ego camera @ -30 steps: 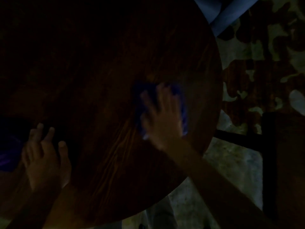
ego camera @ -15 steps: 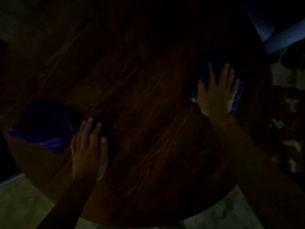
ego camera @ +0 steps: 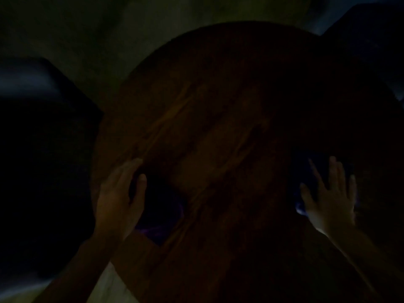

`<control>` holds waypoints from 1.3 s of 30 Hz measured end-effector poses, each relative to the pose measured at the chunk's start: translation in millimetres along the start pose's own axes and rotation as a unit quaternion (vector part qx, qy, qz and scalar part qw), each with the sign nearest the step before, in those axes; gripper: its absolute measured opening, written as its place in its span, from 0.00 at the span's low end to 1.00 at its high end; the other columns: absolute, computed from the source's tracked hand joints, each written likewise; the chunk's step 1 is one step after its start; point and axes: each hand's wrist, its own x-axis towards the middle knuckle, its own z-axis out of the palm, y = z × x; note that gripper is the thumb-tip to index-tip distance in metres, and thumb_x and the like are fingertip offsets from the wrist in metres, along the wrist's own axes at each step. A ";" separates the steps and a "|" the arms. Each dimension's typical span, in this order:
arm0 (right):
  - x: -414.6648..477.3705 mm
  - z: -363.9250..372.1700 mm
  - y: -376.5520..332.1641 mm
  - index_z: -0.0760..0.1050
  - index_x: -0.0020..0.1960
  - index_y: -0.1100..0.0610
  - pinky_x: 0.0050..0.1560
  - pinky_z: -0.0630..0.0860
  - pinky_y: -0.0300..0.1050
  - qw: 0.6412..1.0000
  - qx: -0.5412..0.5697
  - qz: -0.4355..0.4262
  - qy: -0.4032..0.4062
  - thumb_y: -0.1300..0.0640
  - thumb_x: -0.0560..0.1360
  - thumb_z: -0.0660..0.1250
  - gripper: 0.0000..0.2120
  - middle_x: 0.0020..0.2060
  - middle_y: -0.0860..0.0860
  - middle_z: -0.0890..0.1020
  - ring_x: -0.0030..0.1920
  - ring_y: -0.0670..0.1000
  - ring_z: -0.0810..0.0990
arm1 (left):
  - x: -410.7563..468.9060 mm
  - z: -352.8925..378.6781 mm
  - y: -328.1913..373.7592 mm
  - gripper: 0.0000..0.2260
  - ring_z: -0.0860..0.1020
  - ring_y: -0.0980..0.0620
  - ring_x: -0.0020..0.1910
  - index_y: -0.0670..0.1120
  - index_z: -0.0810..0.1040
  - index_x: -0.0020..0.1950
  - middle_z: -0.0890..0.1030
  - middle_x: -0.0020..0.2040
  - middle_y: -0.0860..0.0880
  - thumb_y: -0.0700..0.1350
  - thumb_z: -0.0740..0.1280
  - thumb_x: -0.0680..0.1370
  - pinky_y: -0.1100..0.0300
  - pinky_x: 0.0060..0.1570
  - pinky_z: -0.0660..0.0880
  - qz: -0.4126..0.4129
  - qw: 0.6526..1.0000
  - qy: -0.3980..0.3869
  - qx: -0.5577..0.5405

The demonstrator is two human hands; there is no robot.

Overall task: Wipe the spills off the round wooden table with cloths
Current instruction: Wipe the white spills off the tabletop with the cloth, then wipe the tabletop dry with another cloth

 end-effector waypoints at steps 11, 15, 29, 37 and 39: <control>95.6 -8.7 -357.5 0.40 0.82 0.45 0.78 0.37 0.68 0.997 0.026 -0.074 -0.009 0.33 0.81 0.40 0.34 0.82 0.60 0.41 0.82 0.63 0.40 | 12.8 4.6 -108.2 0.32 0.33 0.61 0.84 0.54 0.48 0.85 0.45 0.87 0.53 0.67 0.38 0.84 0.44 0.83 0.43 -0.030 0.994 -0.060 0.084; 92.2 -4.9 -429.8 0.42 0.83 0.45 0.78 0.38 0.69 0.986 0.033 -0.163 -0.027 0.34 0.82 0.45 0.33 0.82 0.60 0.40 0.82 0.63 0.39 | 9.6 1.4 -107.7 0.30 0.29 0.69 0.80 0.54 0.47 0.84 0.43 0.86 0.55 0.63 0.42 0.84 0.47 0.83 0.41 -0.050 0.994 -0.073 0.065; -59.9 11.3 -298.2 0.55 0.82 0.50 0.81 0.43 0.61 0.854 0.017 -0.503 -0.129 0.34 0.82 0.54 0.35 0.83 0.56 0.48 0.83 0.56 0.46 | 9.3 -8.0 -99.9 0.32 0.47 0.53 0.85 0.47 0.61 0.85 0.51 0.85 0.52 0.59 0.46 0.84 0.43 0.83 0.45 -0.027 0.992 -0.083 0.086; 129.6 -24.3 -133.3 0.67 0.78 0.53 0.75 0.61 0.67 0.945 -0.021 -0.321 0.062 0.36 0.83 0.48 0.31 0.78 0.60 0.66 0.77 0.64 0.65 | -49.8 41.0 -40.5 0.32 0.46 0.49 0.84 0.49 0.61 0.85 0.54 0.86 0.45 0.64 0.47 0.85 0.53 0.79 0.23 -0.002 0.965 -0.164 0.204; 173.0 -42.6 -94.4 0.59 0.81 0.51 0.77 0.58 0.67 0.997 0.048 -0.044 0.044 0.34 0.82 0.42 0.34 0.80 0.63 0.60 0.79 0.66 0.59 | -60.8 58.5 -23.0 0.33 0.38 0.49 0.85 0.51 0.52 0.86 0.49 0.87 0.46 0.67 0.43 0.85 0.52 0.79 0.23 -0.011 0.962 -0.166 0.215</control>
